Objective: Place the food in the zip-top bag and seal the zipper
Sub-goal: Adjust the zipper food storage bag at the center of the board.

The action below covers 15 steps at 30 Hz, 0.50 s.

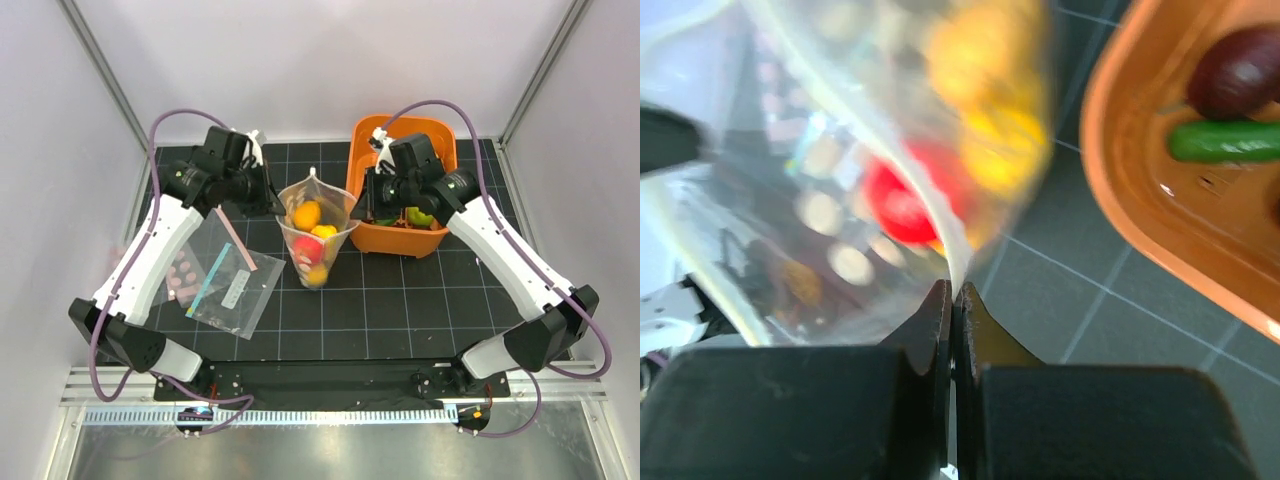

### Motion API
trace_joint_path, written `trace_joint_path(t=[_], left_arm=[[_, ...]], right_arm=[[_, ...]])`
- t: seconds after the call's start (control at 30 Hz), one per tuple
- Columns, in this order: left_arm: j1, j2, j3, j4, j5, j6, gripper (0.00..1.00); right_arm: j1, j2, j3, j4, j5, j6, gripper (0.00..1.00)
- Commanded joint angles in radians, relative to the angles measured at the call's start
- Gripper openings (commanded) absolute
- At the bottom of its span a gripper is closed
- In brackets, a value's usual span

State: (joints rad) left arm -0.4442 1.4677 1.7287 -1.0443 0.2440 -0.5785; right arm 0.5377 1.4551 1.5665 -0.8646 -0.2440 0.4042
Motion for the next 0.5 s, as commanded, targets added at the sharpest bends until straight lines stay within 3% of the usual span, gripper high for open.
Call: trace_joint_path(t=[0.0,0.1,0.27,0.37,0.47], left_arm=[[-0.002,-0.017,-0.041,0.043,0.054,-0.027,0.0],[-0.002,0.006,-0.012,0.017,0.055,-0.011,0.0],[0.004,0.037,0.045,-0.016,0.054,0.003,0.0],[0.004,0.04,0.051,-0.029,0.044,0.026,0.04],[0.018,0.049,0.06,-0.039,0.063,0.042,0.06]], right_arm=[[0.037,-0.035,0.012,0.143,-0.116,0.022,0.01],[0.088,-0.01,0.068,0.151,-0.109,0.007,0.01],[0.076,0.073,0.107,0.035,0.052,0.016,0.01],[0.073,0.074,0.077,0.035,-0.055,-0.016,0.01],[0.12,0.012,0.015,0.13,-0.066,-0.034,0.01]])
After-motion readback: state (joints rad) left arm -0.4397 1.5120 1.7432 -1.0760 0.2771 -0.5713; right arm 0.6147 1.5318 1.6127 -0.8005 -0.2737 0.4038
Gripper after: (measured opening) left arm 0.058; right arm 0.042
